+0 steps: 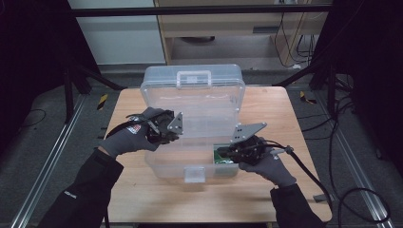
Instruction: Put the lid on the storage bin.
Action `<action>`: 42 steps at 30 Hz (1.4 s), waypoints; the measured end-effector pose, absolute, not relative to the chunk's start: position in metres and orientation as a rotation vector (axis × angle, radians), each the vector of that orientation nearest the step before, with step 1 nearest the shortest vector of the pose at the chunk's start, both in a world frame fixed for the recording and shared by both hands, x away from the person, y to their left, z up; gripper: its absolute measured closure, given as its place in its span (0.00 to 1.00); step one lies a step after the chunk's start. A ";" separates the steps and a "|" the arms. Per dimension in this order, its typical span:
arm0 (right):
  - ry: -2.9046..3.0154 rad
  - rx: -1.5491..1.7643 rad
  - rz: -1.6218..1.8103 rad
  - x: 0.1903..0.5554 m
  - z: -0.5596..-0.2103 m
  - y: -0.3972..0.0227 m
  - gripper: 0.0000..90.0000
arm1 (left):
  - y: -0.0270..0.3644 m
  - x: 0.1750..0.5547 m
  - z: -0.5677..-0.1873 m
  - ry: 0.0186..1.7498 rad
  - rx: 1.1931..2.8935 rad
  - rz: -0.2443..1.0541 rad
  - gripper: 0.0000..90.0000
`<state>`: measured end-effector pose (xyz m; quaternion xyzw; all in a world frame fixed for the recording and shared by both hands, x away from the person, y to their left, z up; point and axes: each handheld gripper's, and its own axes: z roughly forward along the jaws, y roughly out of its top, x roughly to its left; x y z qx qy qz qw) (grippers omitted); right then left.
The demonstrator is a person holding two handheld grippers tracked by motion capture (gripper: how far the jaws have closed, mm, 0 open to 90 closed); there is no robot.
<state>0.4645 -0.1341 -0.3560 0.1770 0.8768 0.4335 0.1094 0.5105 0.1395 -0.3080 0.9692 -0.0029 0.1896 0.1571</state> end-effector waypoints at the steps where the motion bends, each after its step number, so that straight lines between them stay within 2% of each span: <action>1: 2.559 0.527 1.294 0.465 -0.354 -0.137 0.99 | 0.140 0.510 -0.308 -0.008 2.773 0.542 0.92; 8: 2.376 0.640 1.451 0.471 -0.334 -0.156 1.00 | 0.140 0.509 -0.308 0.002 2.771 0.541 0.92; 15: 2.215 0.818 1.495 0.495 -0.323 -0.174 1.00 | 0.141 0.509 -0.310 -0.005 2.768 0.536 0.92; 27: 2.126 0.997 1.438 0.525 -0.324 -0.186 1.00 | 0.143 0.507 -0.312 -0.003 2.750 0.529 0.92; 42: 2.081 1.035 1.429 0.530 -0.323 -0.191 1.00 | 0.142 0.504 -0.318 -0.019 2.734 0.495 0.90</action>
